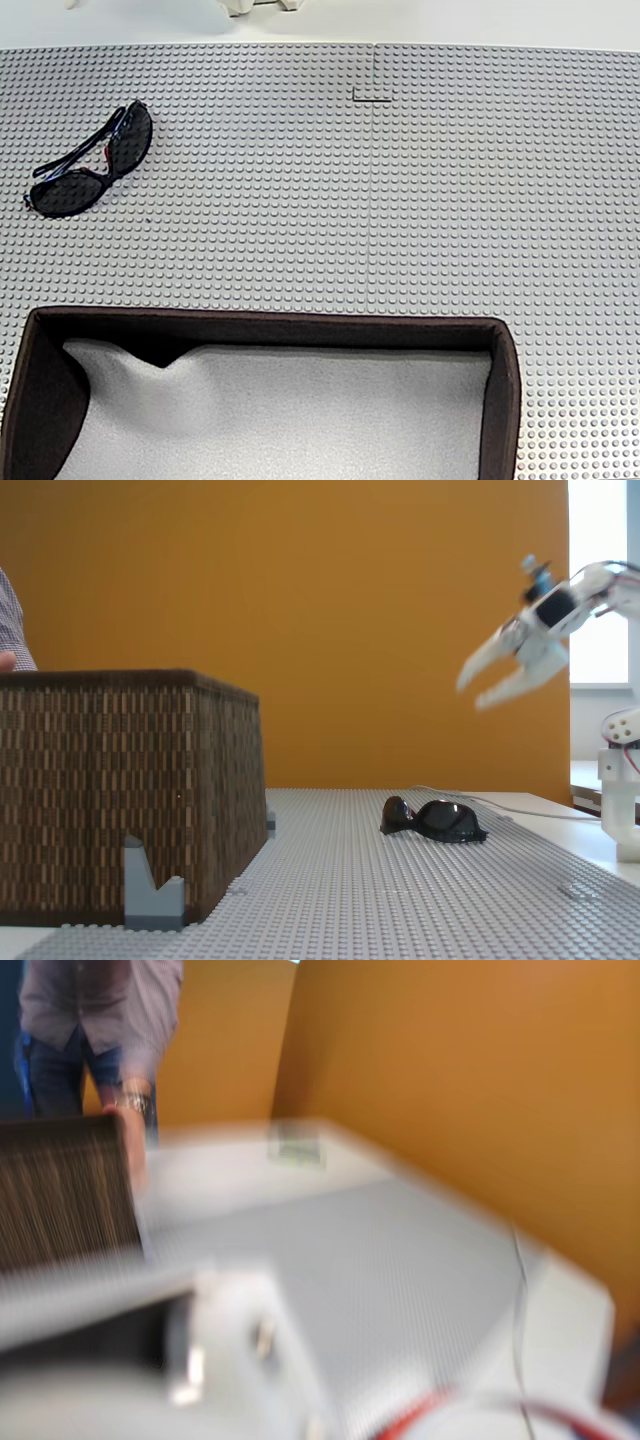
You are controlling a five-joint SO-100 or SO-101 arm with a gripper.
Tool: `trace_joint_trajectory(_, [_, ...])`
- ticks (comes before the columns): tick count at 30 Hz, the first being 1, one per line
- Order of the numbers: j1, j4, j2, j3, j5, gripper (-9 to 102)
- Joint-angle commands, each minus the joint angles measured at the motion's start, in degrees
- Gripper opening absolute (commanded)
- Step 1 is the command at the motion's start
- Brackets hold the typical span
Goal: Grasp a glasses and put it in the bin.
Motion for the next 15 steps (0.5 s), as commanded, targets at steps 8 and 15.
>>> trace_joint_trajectory(8, [-1.0, 5.1, -18.2, -4.0, 4.2, 23])
trace_joint_trajectory(15, [-1.1, -0.2, -23.2, -1.2, 1.8, 24])
